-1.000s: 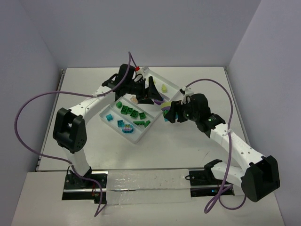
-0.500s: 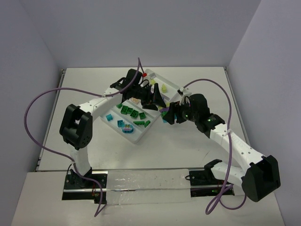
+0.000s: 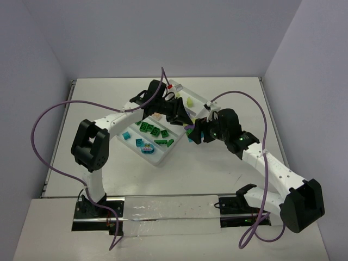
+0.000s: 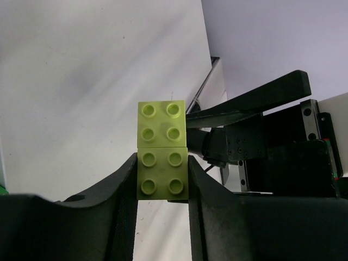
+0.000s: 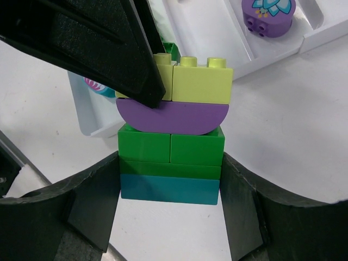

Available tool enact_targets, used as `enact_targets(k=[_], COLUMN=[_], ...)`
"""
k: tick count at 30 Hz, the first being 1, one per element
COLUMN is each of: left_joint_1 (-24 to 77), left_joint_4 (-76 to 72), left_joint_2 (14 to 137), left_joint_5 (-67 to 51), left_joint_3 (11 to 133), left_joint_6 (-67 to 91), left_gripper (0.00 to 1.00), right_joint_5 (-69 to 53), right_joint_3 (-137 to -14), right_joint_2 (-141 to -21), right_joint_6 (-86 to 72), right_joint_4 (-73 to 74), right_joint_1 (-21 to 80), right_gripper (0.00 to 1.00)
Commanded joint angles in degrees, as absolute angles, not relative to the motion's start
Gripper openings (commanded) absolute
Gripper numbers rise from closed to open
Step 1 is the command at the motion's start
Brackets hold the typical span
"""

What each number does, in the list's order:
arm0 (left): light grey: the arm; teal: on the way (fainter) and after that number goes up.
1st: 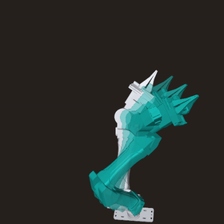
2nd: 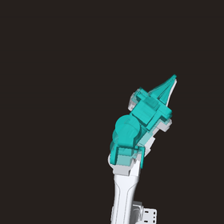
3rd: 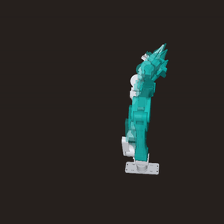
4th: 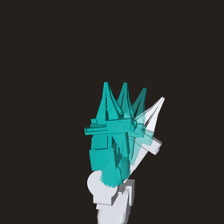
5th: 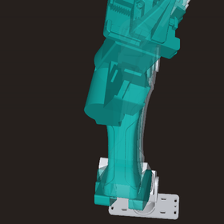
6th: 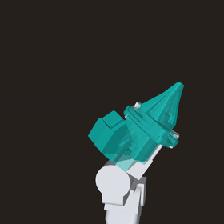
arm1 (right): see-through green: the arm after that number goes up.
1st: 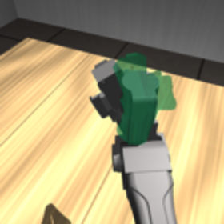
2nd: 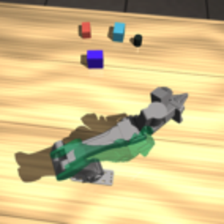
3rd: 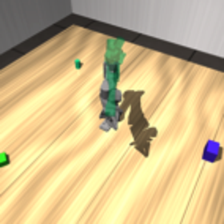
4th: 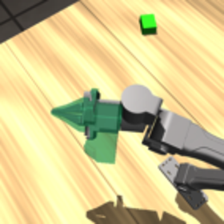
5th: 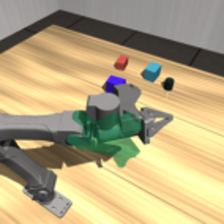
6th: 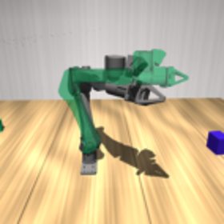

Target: Sort the legos into containers by color

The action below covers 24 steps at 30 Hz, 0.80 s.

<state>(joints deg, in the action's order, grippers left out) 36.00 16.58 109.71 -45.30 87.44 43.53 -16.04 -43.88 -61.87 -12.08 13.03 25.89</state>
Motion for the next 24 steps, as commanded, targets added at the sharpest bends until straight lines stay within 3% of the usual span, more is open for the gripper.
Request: enact_targets(k=[1,4,6,13,16,24], left_joint_1=[36.2,35.3,34.2,30.6,29.5,27.9], left_joint_4=[10.7,9.1,7.8,2.5,-4.8,-19.0], left_joint_2=[109.6,109.2,108.4,105.0,102.7,100.2], left_joint_5=[-48.8,-48.1,-47.8,-47.3,-47.4,-50.3], left_joint_3=[86.3,85.0,83.7,79.2,75.3,69.1], left_joint_6=[45.7,47.2,48.3,52.6,57.9,67.5], left_gripper=[0.0,0.0,0.0,0.0,0.0,0.0], right_joint_5=[-14.2,-13.5,-13.1,-15.9,-23.1,-43.2], right_joint_3=[-47.7,-49.6,-50.4,-50.3,-46.7,-32.8], right_joint_2=[-60.7,-60.0,-58.8,-54.3,-52.7,-52.8], right_joint_6=[-12.4,-12.4,-12.1,-15.2,-21.7,-45.3], right_joint_4=[12.3,14.3,15.6,16.1,12.4,-16.7], right_joint_1=[26.3,26.2,25.9,20.5,13.3,3.2], right_gripper=[0.66,0.88,0.95,0.98,0.97,0.96])
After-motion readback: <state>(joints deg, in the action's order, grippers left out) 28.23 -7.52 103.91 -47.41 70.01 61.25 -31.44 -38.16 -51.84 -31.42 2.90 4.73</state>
